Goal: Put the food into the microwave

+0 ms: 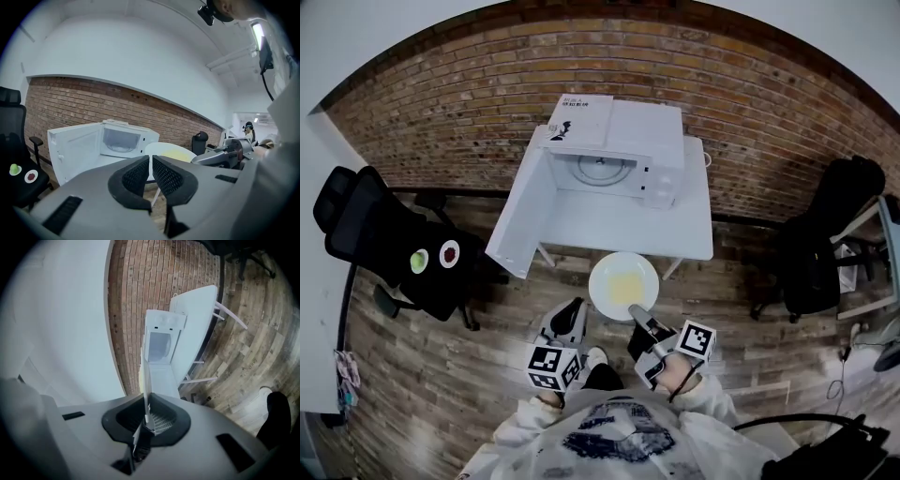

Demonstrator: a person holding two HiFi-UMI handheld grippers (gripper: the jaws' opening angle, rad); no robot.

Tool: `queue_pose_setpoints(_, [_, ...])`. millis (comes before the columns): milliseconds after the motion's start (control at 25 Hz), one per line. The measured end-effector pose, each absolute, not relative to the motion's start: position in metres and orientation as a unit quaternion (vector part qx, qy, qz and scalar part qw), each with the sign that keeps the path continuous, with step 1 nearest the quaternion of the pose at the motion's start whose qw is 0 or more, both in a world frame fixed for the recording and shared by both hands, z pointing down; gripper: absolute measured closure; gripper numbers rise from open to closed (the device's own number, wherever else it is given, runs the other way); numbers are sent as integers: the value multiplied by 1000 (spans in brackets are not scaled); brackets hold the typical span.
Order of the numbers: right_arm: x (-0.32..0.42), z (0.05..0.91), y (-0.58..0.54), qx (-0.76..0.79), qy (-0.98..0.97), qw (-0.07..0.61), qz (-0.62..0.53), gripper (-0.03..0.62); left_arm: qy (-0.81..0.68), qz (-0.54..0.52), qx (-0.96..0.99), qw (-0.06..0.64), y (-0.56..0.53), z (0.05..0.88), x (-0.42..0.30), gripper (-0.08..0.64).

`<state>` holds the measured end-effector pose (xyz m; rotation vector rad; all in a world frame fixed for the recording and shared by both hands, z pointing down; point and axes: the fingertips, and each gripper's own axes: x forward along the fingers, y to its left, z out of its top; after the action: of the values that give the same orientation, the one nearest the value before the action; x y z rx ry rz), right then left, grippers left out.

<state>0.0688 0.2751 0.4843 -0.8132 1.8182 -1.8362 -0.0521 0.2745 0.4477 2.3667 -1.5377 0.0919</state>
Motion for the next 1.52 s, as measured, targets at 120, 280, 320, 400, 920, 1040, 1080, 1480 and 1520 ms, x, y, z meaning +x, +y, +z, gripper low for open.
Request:
queue_pose_setpoints(120, [51,483,251,-304,654,218,-657,561,-528,32,835,156,247,446,-71,531])
queue_pose_setpoints(280, [31,479,226,-312,651,230,-652,561,-514,30,843,154,221,444,-89,531])
queue_pose_setpoints(320, [27,479,221,-314,650,232,-652,561,-511,30,845,154,215,444,-92,531])
queue_pose_setpoints(400, [21,479,213,-318,647,233,-652,561,-508,29,847,156,205,445,-98,531])
queue_pose_setpoints(920, [7,492,167,-329,632,233,-662,561,-496,35,851,169,154,457,-111,531])
queue_pose_setpoints(1040, [6,495,149,-328,629,236,-664,561,-494,40,852,170,139,459,-110,531])
queue_pose_setpoints(1080, [5,495,143,-327,629,236,-665,561,-494,41,852,170,133,459,-110,531])
queue_pose_setpoints(1480, [11,508,68,-321,619,225,-681,561,-500,53,845,179,60,468,-101,531])
queue_pose_setpoints(1520, [12,510,60,-320,618,222,-683,561,-502,55,844,182,53,469,-100,531])
